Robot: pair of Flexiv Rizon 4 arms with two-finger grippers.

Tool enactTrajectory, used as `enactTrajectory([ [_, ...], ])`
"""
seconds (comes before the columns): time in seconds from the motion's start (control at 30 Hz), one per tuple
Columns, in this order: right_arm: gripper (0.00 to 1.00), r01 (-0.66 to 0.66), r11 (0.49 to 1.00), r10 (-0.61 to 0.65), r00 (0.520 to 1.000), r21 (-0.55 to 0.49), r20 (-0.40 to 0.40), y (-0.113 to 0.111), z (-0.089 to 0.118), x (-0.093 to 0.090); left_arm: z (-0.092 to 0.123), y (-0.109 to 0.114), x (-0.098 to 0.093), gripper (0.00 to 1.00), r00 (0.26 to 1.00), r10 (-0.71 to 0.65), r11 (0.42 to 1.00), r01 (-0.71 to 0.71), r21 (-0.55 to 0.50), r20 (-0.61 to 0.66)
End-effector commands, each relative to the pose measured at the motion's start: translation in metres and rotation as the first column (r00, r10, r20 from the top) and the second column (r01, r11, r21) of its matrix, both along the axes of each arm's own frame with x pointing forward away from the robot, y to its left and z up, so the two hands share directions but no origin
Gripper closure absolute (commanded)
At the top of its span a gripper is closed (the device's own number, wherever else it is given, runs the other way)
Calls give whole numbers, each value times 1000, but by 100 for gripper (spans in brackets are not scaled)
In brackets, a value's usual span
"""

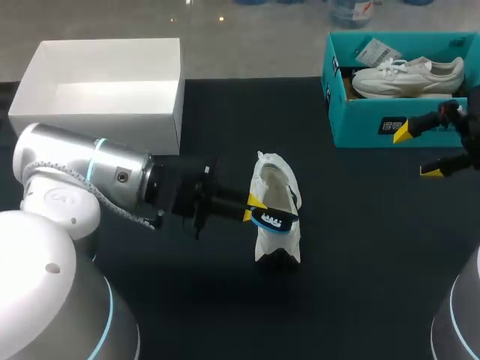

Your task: Take the shoe out of the shoebox, open the shoe tongue, remove and reinsert the insole, then place the shoe into the shoebox

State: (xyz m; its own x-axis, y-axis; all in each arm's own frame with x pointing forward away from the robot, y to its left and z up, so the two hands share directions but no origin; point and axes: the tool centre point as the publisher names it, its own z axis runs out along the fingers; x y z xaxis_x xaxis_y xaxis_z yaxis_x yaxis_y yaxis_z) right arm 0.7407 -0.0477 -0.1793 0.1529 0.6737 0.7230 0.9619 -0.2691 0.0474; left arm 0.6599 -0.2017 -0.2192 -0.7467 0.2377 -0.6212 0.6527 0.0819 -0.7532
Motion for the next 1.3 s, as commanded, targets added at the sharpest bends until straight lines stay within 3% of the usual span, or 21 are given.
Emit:
enactTrajectory([
  [0.03, 0, 1, 1000, -1, 1000, -3, -2, 0, 0, 0, -20, -16, 13, 100, 998, 28, 999, -26, -40, 53],
  [0.57, 0, 1, 1000, -1, 1000, -3, -2, 0, 0, 0, -47, -16, 48, 100, 995, 38, 999, -37, -13, 97],
  [0.87, 0, 1, 1000, -1, 1000, -3, -2, 0, 0, 0, -51, -5, 59, 100, 992, 58, 998, -59, 9, 110],
  [1.3, 0, 1, 1000, -1, 1000, -3, -2, 0, 0, 0, -60, -7, 64, 100, 992, 60, 997, -64, 35, 113],
])
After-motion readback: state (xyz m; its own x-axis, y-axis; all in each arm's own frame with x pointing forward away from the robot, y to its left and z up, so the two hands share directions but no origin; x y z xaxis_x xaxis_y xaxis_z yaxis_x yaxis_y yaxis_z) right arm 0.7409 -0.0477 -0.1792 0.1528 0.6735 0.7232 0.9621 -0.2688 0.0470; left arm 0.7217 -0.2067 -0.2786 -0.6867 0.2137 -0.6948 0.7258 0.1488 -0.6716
